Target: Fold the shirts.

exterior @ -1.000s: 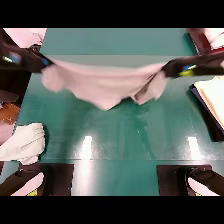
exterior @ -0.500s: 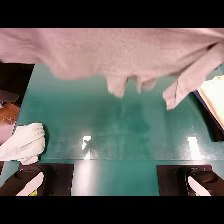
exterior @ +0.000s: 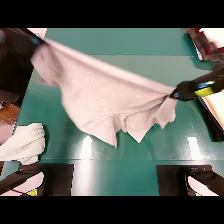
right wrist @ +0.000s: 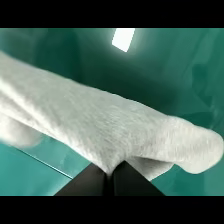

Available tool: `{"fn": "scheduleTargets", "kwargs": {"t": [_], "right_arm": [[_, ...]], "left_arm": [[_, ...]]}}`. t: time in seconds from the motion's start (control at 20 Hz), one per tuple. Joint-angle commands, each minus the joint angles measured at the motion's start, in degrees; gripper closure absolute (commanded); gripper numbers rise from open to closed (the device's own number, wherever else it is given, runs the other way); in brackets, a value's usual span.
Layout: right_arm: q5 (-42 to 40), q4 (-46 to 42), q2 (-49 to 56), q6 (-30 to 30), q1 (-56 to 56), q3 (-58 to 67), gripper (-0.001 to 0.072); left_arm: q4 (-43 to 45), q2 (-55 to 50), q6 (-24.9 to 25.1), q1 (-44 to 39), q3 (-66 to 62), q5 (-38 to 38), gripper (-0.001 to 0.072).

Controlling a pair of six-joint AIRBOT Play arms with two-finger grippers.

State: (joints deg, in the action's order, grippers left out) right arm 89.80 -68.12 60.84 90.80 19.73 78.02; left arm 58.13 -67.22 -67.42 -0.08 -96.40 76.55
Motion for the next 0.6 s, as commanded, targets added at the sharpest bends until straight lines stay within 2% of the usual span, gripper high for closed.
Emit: {"fn": "scheduleTargets", "kwargs": {"t": [0.0, 0.15, 0.3, 0.35, 0.4, 0.45, 0.55], "right_arm": [[-10.7, 4.2, 6.5, -4.2, 2.7, -12.0, 0.0699], [-17.6, 2.0, 7.5, -4.1, 7.9, -18.8, 0.0698], [-17.6, 2.5, 3.5, -4.1, 16.0, -24.5, 0.0698], [-17.6, 2.6, 1.2, -3.8, 18.9, -25.8, 0.0665], [-17.4, 2.6, -1.0, -3.6, 21.2, -26.6, 0.0393], [-17.2, 2.4, -3.5, -1.9, 22.4, -27.0, 0.0157], [-17.4, 2.1, -8.0, 0.8, 20.9, -26.9, 0.014]], "left_arm": [[-0.5, -9.4, 2.6, 0.0, 10.2, -0.3, 0.0686], [1.8, -15.4, 2.9, 0.0, 12.1, -0.3, 0.0686], [3.3, -15.3, 3.0, 0.0, 11.5, -0.5, 0.0686], [5.0, -14.9, 3.0, 0.0, 10.8, -0.3, 0.0686], [6.6, -14.5, 3.0, 0.0, 9.7, 0.0, 0.0686], [7.7, -14.2, 3.0, 0.0, 8.8, 0.3, 0.0686], [8.0, -13.9, 2.9, 0.0, 7.1, 0.5, 0.0686]]}}
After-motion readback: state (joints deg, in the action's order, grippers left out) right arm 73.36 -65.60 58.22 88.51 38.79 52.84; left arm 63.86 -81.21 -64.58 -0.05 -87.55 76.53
